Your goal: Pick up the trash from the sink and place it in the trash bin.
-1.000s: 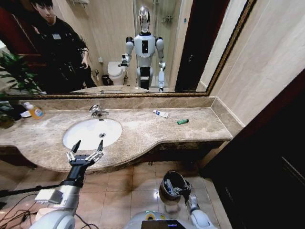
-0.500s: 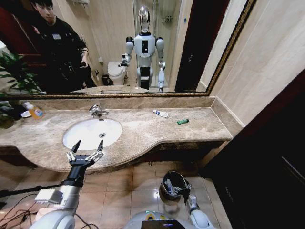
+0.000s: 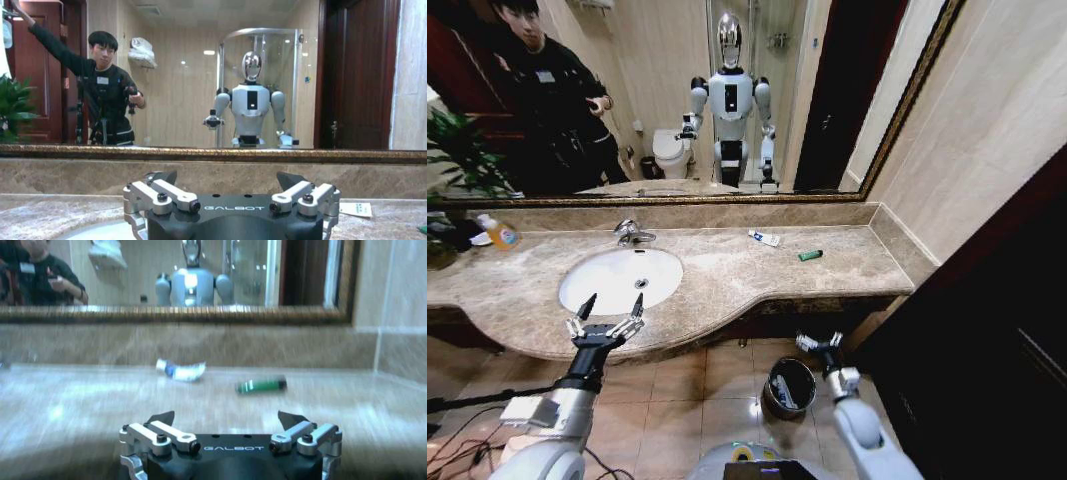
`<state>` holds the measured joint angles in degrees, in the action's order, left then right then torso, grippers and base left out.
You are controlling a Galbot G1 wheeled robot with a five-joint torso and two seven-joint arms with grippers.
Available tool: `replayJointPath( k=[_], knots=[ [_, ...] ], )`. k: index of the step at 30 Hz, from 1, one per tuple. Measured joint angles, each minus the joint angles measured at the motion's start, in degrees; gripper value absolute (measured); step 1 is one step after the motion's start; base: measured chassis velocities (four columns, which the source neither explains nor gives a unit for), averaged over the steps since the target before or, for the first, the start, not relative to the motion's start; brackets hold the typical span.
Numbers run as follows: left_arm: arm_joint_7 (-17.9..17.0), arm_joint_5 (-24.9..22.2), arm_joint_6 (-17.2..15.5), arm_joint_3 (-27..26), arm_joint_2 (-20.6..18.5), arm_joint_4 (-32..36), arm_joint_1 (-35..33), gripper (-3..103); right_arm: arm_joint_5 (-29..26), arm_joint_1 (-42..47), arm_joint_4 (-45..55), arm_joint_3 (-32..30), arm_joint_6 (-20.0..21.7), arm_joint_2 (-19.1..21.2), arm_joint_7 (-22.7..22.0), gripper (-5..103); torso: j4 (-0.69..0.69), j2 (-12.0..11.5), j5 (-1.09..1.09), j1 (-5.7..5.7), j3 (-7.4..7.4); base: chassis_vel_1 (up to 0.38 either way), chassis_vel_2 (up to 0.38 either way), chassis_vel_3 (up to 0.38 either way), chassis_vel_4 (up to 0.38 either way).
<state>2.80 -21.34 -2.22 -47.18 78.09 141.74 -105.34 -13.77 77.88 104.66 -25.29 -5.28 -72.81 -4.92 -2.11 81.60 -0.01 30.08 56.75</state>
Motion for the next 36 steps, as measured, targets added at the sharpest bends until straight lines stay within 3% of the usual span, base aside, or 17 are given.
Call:
replayJointPath(
  k=[5, 8, 10, 13, 16, 18, 24, 30, 36],
  knots=[
    [0.00, 0.00, 0.00, 0.00, 0.00, 0.00, 0.00, 100, -1.69, -7.49, -0.61, 1.23, 5.76, 1.22, 0.05, 100, 0.00, 0.00, 0.01, 0.00, 0.00, 0.000, 0.000, 0.000, 0.000],
    [0.00, 0.00, 0.00, 0.00, 0.00, 0.00, 0.00, 100, -5.58, -15.36, -3.43, 3.00, 12.37, 2.49, 0.03, 100, -0.01, 0.00, 0.01, 0.00, 0.00, 0.000, 0.000, 0.000, 0.000],
    [0.01, 0.00, 0.00, 0.01, 0.00, 0.00, 0.00, 100, -6.14, -17.08, -4.37, 3.31, 13.56, 2.67, -0.12, 100, -0.01, 0.00, 0.02, 0.01, 0.00, 0.000, 0.000, 0.000, 0.000],
    [0.00, 0.00, 0.00, 0.00, 0.00, 0.00, 0.00, 100, -7.92, -22.40, -7.29, 4.75, 18.56, 2.44, -3.75, 100, 0.02, 0.00, 0.00, 0.01, 0.01, 0.000, 0.000, 0.000, 0.000],
    [0.00, 0.00, 0.00, 0.00, 0.01, 0.00, 0.00, 100, -8.51, -24.53, -8.49, 5.59, 20.38, 1.82, -5.99, 100, 0.01, 0.00, 0.01, 0.01, 0.01, 0.000, 0.000, 0.000, 0.000],
    [0.01, 0.00, 0.00, 0.00, 0.01, 0.00, -0.01, 100, -9.54, -32.11, -13.39, 7.99, 23.64, -0.62, -13.19, 100, -0.01, -0.01, 0.00, 0.00, 0.00, 0.000, 0.000, 0.000, 0.000],
    [0.00, 0.00, 0.00, 0.00, 0.01, 0.00, 0.00, 100, -12.79, -42.49, -22.27, 11.24, 25.91, -4.52, -22.52, 100, -0.01, -0.01, 0.00, 0.01, 0.00, 0.000, 0.000, 0.000, 0.000],
    [0.00, 0.00, 0.00, 0.00, 0.00, 0.01, 0.00, 100, -13.89, -46.21, -28.11, 11.36, 25.93, -6.15, -26.07, 100, -0.01, -0.01, 0.00, 0.00, 0.01, 0.000, 0.000, 0.000, 0.000],
    [0.00, 0.00, 0.00, 0.00, 0.00, 0.00, 0.00, 100, -14.83, -46.51, -31.10, 11.73, 24.94, -4.73, -29.91, 100, 0.00, 0.00, 0.00, 0.00, 0.00, 0.000, 0.000, 0.000, 0.000]
  ],
)
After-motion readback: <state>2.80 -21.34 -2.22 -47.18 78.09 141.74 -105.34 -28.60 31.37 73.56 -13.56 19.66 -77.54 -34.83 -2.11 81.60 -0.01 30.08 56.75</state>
